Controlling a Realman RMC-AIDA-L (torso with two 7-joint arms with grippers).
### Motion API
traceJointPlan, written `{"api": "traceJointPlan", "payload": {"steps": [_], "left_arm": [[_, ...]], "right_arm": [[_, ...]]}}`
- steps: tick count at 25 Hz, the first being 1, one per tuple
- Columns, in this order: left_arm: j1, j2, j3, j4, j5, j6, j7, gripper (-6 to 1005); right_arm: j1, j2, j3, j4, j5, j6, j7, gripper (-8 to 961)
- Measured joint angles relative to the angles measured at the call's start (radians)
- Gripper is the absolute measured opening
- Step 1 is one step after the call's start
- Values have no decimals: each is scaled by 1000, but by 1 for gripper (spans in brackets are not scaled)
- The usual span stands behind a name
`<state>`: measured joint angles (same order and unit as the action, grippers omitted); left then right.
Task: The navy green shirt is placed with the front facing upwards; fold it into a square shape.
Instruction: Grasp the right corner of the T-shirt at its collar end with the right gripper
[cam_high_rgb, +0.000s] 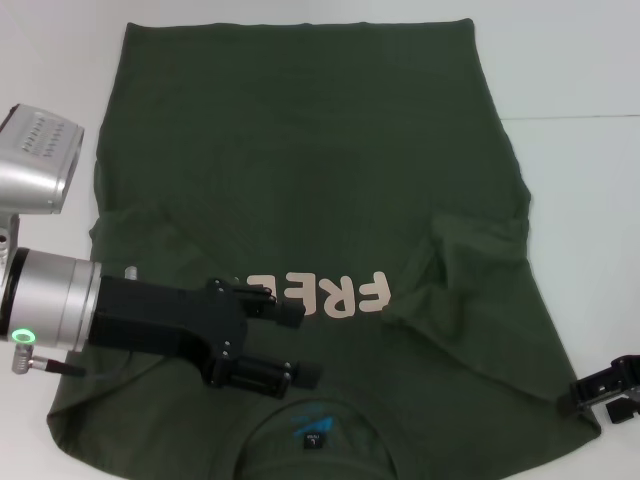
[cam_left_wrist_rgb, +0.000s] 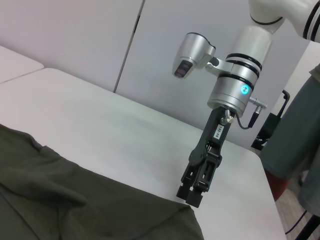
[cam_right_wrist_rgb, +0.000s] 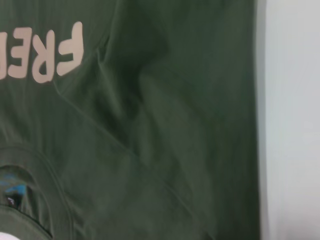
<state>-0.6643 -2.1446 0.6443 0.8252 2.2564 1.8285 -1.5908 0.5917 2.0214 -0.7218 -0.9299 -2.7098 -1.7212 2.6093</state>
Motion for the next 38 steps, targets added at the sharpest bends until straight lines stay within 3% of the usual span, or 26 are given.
{"api": "traceJointPlan", "payload": {"steps": [16,38], "left_arm": [[3,-1,-4,0,0,0,0,846],[5,-3,-8,0,-1,-2,0,847]], "right_arm": [[10,28,-28,7,3,18,-4,869],[28,37,-18,34,19,22,-4,865]]}}
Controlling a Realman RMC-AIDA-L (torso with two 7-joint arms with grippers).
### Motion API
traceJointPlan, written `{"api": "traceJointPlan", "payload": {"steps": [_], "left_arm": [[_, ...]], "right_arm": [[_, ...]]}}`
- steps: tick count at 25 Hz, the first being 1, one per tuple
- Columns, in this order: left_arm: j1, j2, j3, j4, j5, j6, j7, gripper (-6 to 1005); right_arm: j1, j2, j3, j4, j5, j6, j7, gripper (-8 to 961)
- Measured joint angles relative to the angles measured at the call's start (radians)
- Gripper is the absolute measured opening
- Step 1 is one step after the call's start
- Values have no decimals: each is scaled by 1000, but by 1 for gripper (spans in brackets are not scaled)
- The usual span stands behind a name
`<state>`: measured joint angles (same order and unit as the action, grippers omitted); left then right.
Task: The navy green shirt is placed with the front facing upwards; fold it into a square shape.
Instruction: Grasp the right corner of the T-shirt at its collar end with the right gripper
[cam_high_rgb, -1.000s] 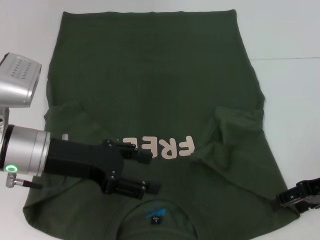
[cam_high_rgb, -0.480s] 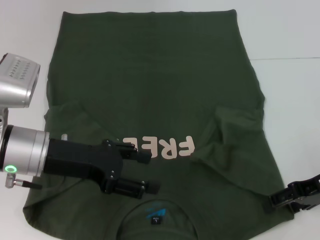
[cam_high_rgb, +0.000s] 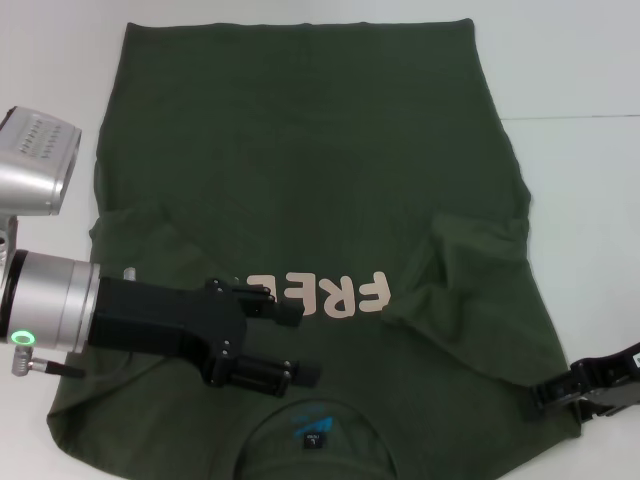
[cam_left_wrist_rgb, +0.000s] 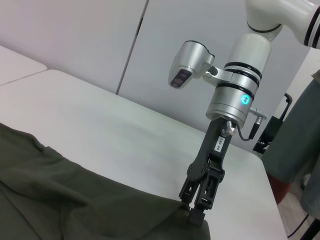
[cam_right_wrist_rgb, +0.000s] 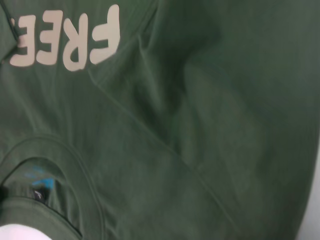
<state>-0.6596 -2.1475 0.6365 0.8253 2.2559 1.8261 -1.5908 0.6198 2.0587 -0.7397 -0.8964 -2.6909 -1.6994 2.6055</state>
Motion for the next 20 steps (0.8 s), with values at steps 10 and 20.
{"api": "traceJointPlan", "payload": {"steps": [10,20], "left_arm": [[0,0,0,0,-1,-3,0,846],[0,-2,0,0,-1,-11,0,846]], "right_arm": [[8,-1,2,2,23,7,-2,858],[9,-17,20,-11,60,-8,2,846]]}}
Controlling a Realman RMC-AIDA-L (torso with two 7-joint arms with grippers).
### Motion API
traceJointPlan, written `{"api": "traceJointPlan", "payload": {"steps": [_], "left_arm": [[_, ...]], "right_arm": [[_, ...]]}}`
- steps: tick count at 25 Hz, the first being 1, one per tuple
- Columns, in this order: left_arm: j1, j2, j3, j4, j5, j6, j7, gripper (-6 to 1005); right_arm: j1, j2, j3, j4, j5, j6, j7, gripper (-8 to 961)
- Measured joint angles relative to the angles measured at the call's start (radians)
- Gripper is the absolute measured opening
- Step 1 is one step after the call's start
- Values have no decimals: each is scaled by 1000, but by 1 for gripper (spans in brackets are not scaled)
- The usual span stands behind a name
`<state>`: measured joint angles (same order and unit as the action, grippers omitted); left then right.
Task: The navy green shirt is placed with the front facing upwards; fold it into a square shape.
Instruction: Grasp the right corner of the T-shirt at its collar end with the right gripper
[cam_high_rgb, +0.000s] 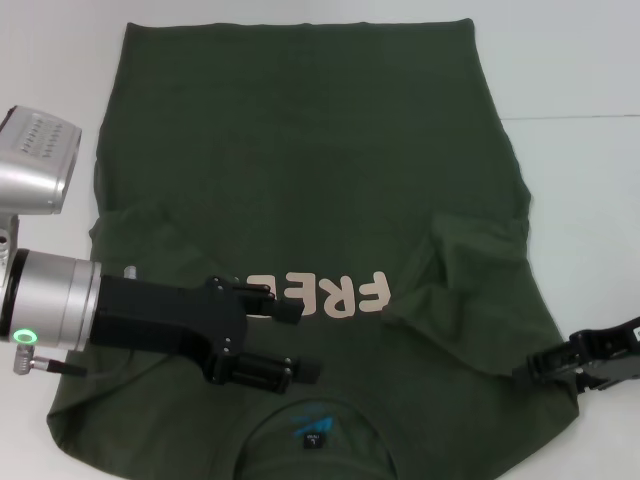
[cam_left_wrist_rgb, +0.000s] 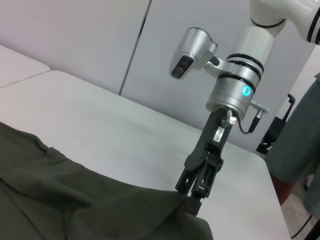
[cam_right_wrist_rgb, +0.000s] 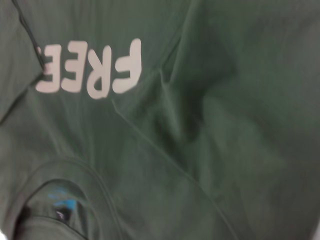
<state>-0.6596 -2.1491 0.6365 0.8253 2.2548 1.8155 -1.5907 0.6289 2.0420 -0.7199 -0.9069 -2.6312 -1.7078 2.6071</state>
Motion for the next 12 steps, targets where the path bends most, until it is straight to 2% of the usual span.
{"api": "traceJointPlan", "payload": {"steps": [5,12], "left_arm": [[1,-1,3,0,0,-3,0,846],[3,-2,0,0,0,-3,0,846]], "right_arm": [[-5,-26,27,-12,59,-42,-1,839],[-22,-29,58,-123,64,-103,5,831]]}}
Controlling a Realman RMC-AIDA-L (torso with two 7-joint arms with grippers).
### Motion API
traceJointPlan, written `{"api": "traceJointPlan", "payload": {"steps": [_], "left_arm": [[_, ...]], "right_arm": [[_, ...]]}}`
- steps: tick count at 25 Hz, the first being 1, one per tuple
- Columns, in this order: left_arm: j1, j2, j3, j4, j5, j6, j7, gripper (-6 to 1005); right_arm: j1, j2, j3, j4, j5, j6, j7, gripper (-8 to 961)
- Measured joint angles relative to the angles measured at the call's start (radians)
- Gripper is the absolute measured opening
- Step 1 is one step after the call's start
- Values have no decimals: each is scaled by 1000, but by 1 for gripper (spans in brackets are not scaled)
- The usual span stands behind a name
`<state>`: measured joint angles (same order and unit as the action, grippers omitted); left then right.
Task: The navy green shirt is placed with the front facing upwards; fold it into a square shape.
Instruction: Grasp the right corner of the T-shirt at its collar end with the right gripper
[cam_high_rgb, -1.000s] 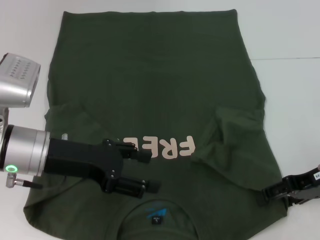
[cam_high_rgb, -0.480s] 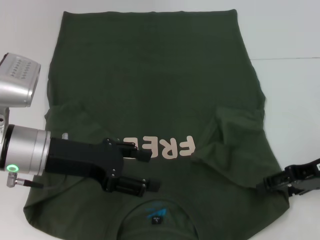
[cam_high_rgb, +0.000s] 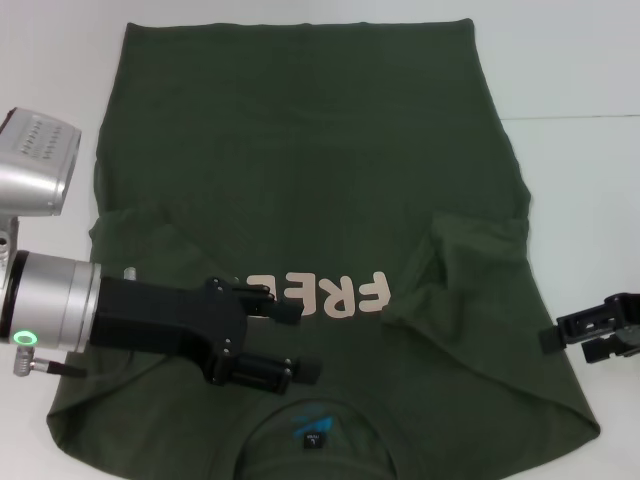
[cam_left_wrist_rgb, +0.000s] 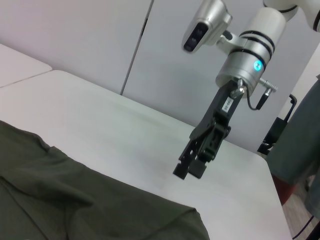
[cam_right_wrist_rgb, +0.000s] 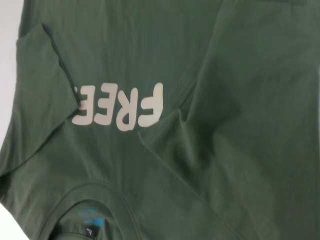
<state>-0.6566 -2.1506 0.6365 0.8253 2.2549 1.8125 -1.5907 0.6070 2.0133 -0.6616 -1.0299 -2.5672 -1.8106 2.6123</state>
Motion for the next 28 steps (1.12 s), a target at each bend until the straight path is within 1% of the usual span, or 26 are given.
{"api": "traceJointPlan", "payload": {"steps": [6,12,18,28], "left_arm": [[0,-1,3,0,0,-1,0,846],[0,-2,3,0,0,-1,0,847],[-4,-6,4,0,0,-1,0,847],[-6,-6,0,0,0,-2,2,847]], "right_arm": [[-4,-1,15,-23,-14,-22,-1,823],[-12,-5,9,-22,-77,-8,-2,816],[-12,5,0,-13,-137,16,-12,809],[-15,9,-48,61,-151,62,-15,796]]}}
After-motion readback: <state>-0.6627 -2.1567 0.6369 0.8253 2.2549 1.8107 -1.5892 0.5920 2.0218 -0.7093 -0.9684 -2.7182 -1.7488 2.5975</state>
